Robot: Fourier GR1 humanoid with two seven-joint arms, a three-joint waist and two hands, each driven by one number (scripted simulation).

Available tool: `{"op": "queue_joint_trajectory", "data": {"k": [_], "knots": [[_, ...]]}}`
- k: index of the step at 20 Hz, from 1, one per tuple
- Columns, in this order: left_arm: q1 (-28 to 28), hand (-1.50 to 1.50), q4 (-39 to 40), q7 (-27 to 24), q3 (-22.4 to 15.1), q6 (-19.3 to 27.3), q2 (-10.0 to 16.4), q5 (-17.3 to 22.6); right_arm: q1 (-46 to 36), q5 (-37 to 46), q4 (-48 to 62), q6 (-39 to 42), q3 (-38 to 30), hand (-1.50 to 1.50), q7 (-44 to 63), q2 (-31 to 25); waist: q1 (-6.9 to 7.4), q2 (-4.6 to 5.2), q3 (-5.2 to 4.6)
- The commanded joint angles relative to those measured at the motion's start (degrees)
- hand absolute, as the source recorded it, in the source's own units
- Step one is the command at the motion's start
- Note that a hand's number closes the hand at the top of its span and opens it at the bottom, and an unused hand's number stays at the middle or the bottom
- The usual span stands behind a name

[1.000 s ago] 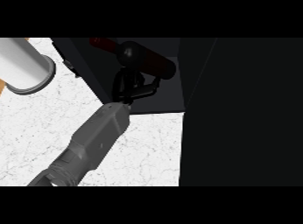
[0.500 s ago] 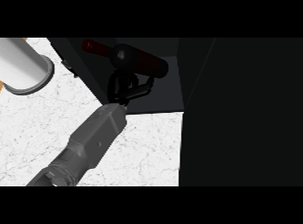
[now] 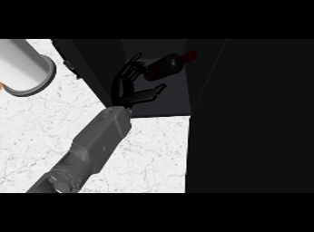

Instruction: Pick up the wine, place it into the cabinet and close the cabinet

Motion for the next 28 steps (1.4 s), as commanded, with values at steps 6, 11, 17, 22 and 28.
{"op": "queue_joint_trajectory", "data": {"k": [6,11,17,22,28], "knots": [[3.0,-1.50,-5.0,-3.4,0.3,2.2,1.3,-1.5,3.7,0.4,-2.7,0.1,0.3,-1.50,0.3,0.2,2.79,-1.78,0.61],[6.0,-1.50,-11.9,-1.2,-2.2,4.6,1.0,-3.5,-1.5,0.2,-0.7,-1.7,-1.2,-1.50,3.1,-0.4,4.04,-1.97,0.62],[17.0,-1.50,-27.3,3.4,-9.4,3.7,4.1,-8.1,2.8,0.6,-4.1,-1.4,0.4,-1.50,3.4,0.3,4.97,-2.45,0.66],[25.0,-1.50,-47.3,12.3,-13.2,4.8,11.4,-9.5,1.3,-0.6,-2.0,-0.7,-2.2,-1.50,1.3,-0.6,4.89,-2.20,0.69],[34.3,-1.50,-74.5,21.4,-16.1,15.0,19.4,-11.2,2.8,4.3,-7.4,-3.1,3.9,-1.50,5.4,1.6,4.76,-2.24,0.66]]}}
